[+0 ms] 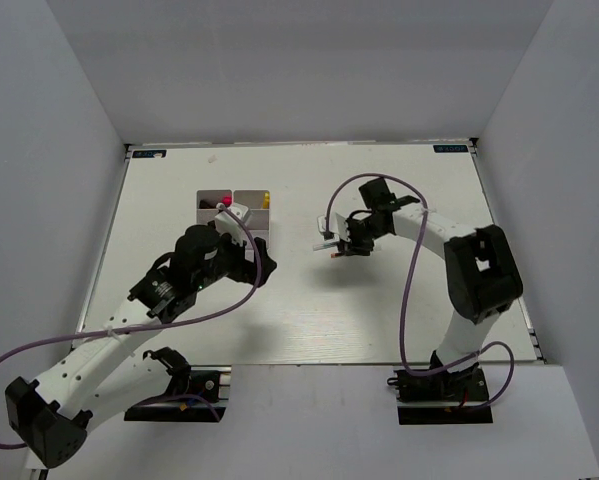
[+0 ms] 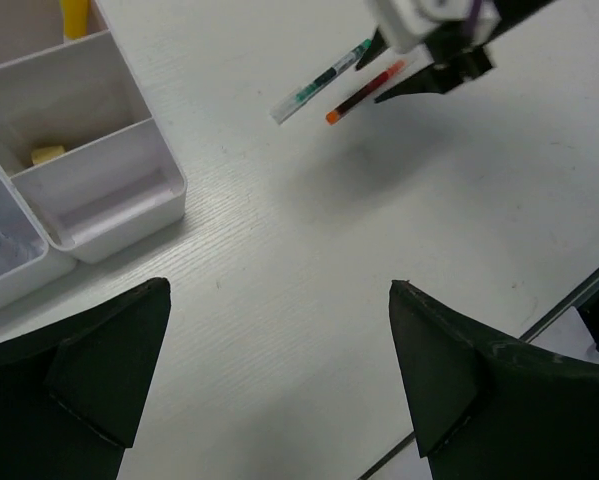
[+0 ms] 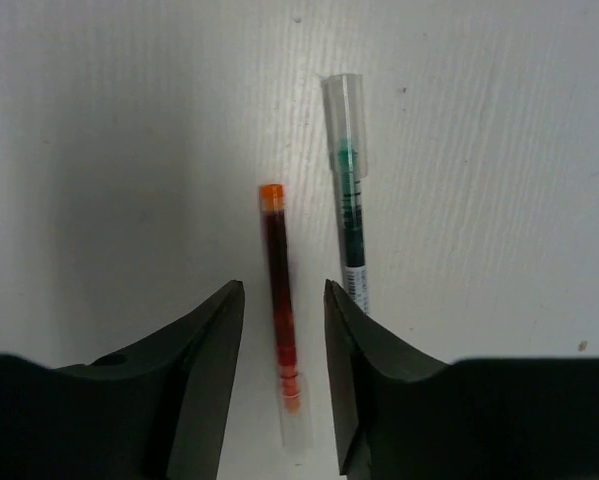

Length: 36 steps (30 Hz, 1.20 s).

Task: Sort the stationery into containers
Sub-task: Grab a piece of stationery with the right arm

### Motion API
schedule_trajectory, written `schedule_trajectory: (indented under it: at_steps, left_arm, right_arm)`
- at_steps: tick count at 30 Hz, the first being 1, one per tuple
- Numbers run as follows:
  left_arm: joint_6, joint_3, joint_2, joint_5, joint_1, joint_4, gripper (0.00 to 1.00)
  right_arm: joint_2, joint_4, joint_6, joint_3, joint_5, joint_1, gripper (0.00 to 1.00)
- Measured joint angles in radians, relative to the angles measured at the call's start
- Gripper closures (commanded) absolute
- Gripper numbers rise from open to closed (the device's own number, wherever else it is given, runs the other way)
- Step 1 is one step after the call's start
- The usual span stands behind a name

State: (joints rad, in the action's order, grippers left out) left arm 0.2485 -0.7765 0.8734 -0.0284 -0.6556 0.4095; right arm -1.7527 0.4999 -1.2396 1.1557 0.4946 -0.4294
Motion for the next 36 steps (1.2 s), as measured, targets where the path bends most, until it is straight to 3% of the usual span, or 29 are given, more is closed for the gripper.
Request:
schedule_trajectory:
  at_steps: [6,16,29,36]
  left_arm:
    - [-0.029,0.0,-0.06,-0.04,0.0,-0.01,0.0]
    - [-0.043,0.0,-0.08,-0.063,0.0,-0.014,0.0]
    - [-0.047,0.0,-0.097,-0.062,0.0,-0.014,0.0]
    - [-0.048,0.0,-0.113,-0.062,0.0,-0.015,0.0]
  right_arm:
    - [-0.121,0.005,-0.022,0.124,-0.063,-0.017,0.66]
    - [-0.135,0.028,-0.04,0.135,-0.087,-0.037,0.69]
    - [-0.2,0.006,0.01,0.173,-0.127,-0.098,0.53]
    - [-0.242,0.003,0.018,0.235,-0.164,-0.119,0.51]
